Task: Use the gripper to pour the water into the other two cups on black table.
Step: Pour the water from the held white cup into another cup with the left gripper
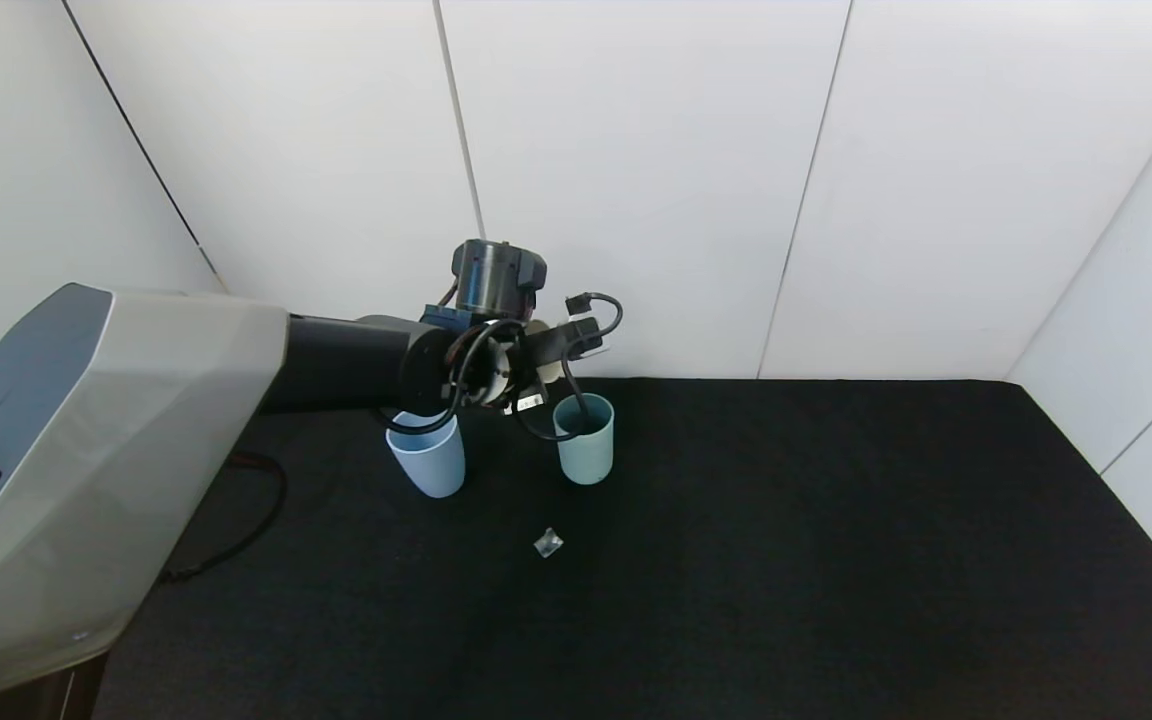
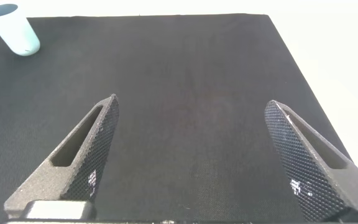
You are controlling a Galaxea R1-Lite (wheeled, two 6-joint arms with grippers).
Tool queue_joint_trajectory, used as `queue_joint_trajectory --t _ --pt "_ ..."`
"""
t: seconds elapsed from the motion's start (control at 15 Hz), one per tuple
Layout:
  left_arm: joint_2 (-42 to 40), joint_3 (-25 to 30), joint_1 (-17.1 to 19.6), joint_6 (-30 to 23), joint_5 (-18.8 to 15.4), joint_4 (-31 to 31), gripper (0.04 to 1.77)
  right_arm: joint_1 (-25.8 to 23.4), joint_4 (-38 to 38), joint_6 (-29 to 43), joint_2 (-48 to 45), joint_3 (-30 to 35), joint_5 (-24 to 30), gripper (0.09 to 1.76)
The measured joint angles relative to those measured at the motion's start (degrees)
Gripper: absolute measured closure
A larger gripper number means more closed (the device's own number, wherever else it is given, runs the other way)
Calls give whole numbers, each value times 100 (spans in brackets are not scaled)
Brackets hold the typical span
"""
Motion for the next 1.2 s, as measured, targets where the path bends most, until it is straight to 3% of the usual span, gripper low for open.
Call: queue_joint_trajectory --t 0.33,0.87,1.2 --pt "-5 -105 -6 644 154 -2 52 0 0 -2 0 0 4 14" --pt "0 -265 -276 1454 711 -6 52 0 0 0 0 0 1 14" --pt "0 -269 -295 1819 840 -55 52 0 0 0 0 0 1 14"
